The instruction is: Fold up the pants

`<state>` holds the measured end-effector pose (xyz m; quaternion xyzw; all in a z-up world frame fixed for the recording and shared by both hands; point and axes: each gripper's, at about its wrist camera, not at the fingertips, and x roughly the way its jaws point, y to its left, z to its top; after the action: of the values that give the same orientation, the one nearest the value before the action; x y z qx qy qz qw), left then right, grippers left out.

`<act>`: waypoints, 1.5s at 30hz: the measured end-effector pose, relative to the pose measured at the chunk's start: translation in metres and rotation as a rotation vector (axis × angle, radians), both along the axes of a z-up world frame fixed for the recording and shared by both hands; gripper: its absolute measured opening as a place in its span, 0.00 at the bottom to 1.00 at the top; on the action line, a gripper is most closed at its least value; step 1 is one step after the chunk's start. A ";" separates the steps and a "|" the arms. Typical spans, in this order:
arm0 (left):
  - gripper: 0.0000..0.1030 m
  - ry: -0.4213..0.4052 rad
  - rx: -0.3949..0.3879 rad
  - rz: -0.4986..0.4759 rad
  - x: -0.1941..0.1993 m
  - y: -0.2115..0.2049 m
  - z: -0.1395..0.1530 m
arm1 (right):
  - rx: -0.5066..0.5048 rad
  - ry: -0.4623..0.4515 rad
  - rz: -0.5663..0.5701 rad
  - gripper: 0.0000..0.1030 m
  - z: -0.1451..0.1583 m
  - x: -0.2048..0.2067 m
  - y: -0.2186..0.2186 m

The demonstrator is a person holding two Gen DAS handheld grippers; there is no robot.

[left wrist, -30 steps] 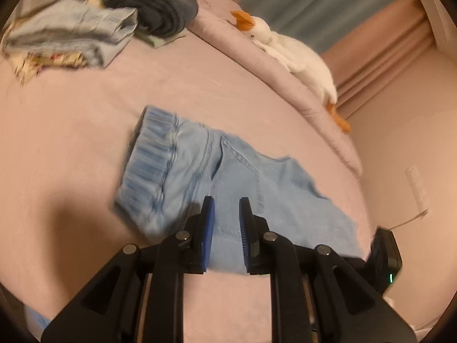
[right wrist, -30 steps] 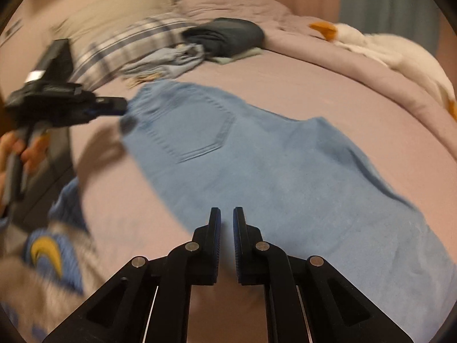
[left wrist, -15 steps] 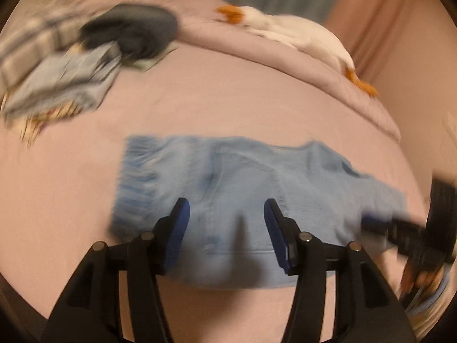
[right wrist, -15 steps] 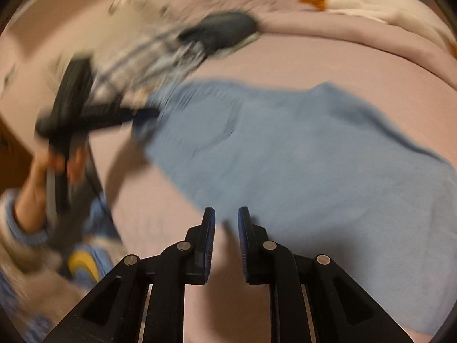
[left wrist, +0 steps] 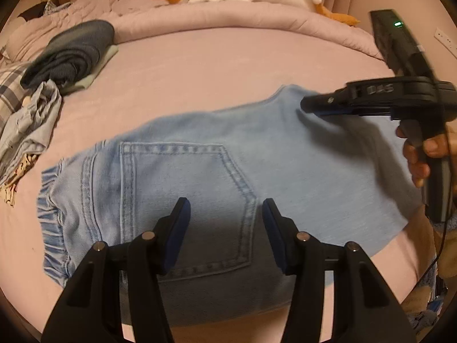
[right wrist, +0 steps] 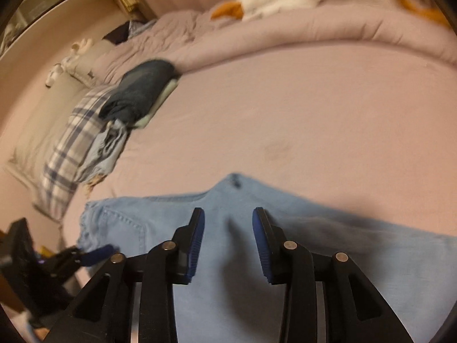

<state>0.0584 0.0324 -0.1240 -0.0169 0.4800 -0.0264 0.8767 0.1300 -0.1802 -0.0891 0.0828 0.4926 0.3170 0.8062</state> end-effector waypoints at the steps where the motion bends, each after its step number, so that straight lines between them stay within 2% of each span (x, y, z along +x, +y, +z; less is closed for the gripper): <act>1: 0.48 -0.001 -0.002 -0.001 0.000 0.000 0.000 | -0.002 0.031 0.010 0.37 -0.007 0.003 0.004; 4: 0.48 -0.002 0.005 -0.009 0.001 0.001 -0.002 | -0.054 0.078 -0.011 0.33 -0.025 0.014 0.011; 5: 0.48 -0.001 0.009 -0.011 0.002 -0.002 -0.002 | -0.048 0.078 -0.031 0.26 -0.028 0.016 0.011; 6: 0.48 -0.002 0.015 -0.015 0.003 -0.002 -0.002 | -0.052 0.058 -0.043 0.25 -0.026 0.018 0.011; 9: 0.48 -0.006 0.022 -0.023 0.001 -0.004 -0.001 | -0.096 0.009 -0.097 0.25 -0.022 0.026 0.014; 12: 0.48 -0.008 0.006 -0.022 0.000 -0.002 -0.001 | -0.077 0.020 -0.146 0.25 -0.021 0.032 0.014; 17: 0.48 -0.011 0.000 -0.016 0.001 -0.002 -0.002 | -0.046 -0.039 -0.193 0.25 -0.001 0.023 -0.006; 21: 0.48 -0.014 0.004 -0.015 0.001 -0.003 -0.002 | -0.004 -0.072 -0.195 0.36 0.014 -0.002 -0.020; 25: 0.49 -0.011 0.009 -0.014 0.000 -0.004 -0.002 | -0.011 -0.077 -0.179 0.36 0.014 -0.032 -0.029; 27: 0.49 -0.008 0.017 -0.013 0.001 -0.004 -0.002 | -0.072 -0.082 -0.160 0.36 0.010 -0.048 -0.031; 33: 0.55 0.007 0.056 -0.003 0.001 -0.011 -0.003 | -0.357 -0.126 -0.052 0.36 -0.011 -0.092 -0.022; 35: 0.55 0.013 0.072 0.005 0.000 -0.014 -0.003 | -0.399 -0.089 -0.095 0.36 -0.018 -0.101 -0.025; 41: 0.55 0.018 0.069 -0.008 -0.009 -0.024 0.003 | -0.336 -0.058 -0.123 0.39 -0.010 -0.116 -0.054; 45: 0.56 0.038 0.082 -0.024 -0.013 -0.035 0.000 | -0.230 -0.076 -0.241 0.39 0.001 -0.119 -0.099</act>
<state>0.0455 -0.0028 -0.1240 0.0244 0.4973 -0.0170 0.8671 0.0113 -0.2794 -0.0885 0.0362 0.4813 0.1625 0.8606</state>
